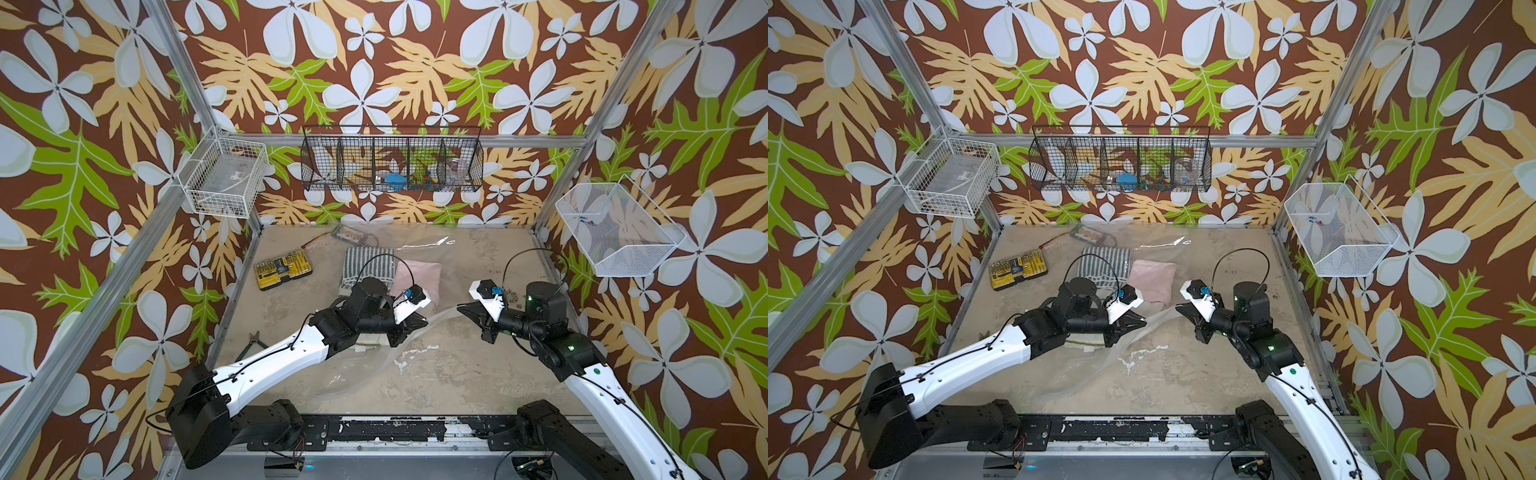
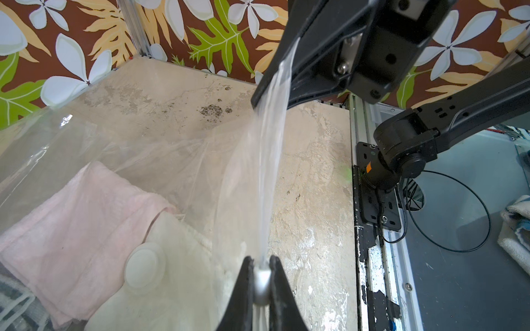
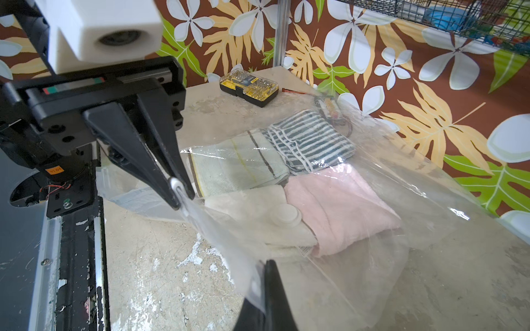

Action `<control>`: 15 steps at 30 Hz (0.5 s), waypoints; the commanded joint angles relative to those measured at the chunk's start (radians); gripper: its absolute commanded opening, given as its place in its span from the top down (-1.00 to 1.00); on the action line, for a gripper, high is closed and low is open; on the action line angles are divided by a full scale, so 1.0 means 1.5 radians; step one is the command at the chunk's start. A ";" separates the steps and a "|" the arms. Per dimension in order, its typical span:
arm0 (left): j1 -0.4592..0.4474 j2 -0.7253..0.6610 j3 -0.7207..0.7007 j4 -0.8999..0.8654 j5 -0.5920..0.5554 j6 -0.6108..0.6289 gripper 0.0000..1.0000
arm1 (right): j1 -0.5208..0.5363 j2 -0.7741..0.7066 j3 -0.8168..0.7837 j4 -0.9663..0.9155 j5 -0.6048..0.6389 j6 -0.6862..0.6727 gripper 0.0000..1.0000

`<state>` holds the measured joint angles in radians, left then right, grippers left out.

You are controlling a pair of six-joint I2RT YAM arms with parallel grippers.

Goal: Place the folded towel into the vacuum bag
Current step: Close the vacuum bag at the center of the board.

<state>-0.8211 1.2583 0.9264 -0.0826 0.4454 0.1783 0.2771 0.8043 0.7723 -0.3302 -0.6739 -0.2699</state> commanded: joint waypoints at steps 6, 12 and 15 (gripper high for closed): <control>0.001 -0.025 -0.023 -0.083 -0.053 -0.028 1.00 | -0.009 -0.002 0.004 0.121 0.125 0.063 1.00; 0.001 -0.042 -0.048 -0.082 -0.056 -0.046 1.00 | -0.012 0.024 0.021 0.138 0.173 0.106 1.00; 0.001 -0.054 -0.056 -0.084 -0.056 -0.048 1.00 | -0.013 0.036 0.028 0.148 0.191 0.122 1.00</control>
<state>-0.8211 1.1904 0.8547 -0.1005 0.3660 0.1230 0.2649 0.8505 0.7967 -0.2459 -0.5175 -0.1360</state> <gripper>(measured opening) 0.105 0.050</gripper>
